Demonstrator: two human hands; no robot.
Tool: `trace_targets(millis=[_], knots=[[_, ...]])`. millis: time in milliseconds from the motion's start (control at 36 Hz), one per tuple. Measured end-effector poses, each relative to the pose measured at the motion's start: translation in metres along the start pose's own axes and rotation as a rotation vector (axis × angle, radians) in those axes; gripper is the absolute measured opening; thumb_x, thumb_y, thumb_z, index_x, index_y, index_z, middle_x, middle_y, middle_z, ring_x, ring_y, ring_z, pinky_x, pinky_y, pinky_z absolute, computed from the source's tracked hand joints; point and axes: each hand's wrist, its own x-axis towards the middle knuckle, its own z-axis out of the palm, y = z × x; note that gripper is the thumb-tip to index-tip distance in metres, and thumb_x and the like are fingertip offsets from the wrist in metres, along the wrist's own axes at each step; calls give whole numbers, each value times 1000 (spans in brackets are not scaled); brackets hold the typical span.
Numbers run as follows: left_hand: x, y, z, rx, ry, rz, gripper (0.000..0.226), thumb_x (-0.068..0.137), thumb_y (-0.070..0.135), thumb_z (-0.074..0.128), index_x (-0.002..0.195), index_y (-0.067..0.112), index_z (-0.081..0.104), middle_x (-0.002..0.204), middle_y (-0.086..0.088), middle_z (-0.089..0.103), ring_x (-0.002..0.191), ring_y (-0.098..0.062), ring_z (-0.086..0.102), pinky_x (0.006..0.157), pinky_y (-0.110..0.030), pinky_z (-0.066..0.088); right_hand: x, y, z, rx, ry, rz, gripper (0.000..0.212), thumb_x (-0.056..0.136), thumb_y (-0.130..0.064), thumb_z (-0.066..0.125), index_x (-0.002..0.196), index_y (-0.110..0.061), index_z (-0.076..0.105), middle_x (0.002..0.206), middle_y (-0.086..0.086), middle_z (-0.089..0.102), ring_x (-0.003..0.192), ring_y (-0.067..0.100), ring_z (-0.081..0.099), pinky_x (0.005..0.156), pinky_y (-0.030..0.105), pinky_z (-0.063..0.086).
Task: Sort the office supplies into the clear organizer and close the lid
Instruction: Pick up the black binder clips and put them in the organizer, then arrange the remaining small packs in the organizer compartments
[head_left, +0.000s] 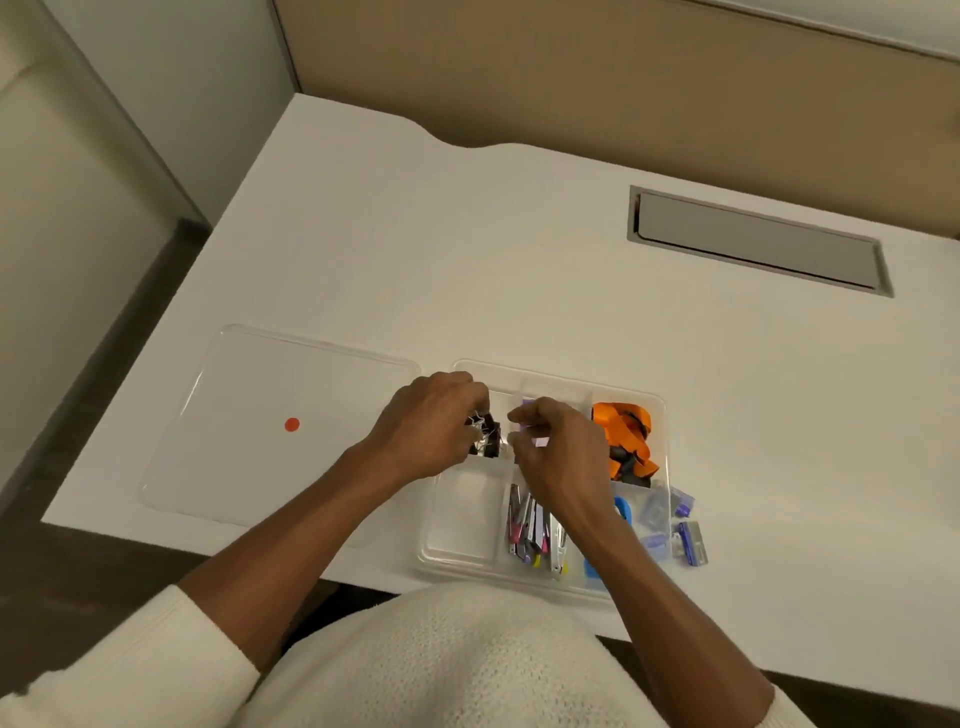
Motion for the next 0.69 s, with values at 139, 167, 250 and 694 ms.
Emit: trace_targets(millis=[139,167,250,694], knots=[[2,30,3,-21,14,116,21,97,36,72,114,24,72,111,8,73,98,-21,70,75,-32,53,-21,35,-31,78,130,48,17,88,-18,79,105,-19,76,100,-9,75,85,6,69,77,22,57],[4,39,5,-26,9,146,22,97,37,72,115,25,72,112,8,73,98,-20,71,76,-33,54,-25,44,-38,92,162,73,16,88,-19,79,104,-19,76,99,-10,75,85,7,70,77,21,57],[9,70,12,-31,-21,235,23,98,39,70,115,24,73,112,6,73,98,-22,69,81,-40,59,-38,72,-62,119,259,149,14,88,-21,79,102,-22,76,102,-7,77,87,8,71,83,25,58],[82,214,84,303,-180,717,26,100,33,67,118,15,69,114,-3,68,104,-26,64,73,-38,50,-90,226,-78,-112,115,293,55,77,-57,83,123,-36,62,127,-6,60,101,11,63,84,30,60]])
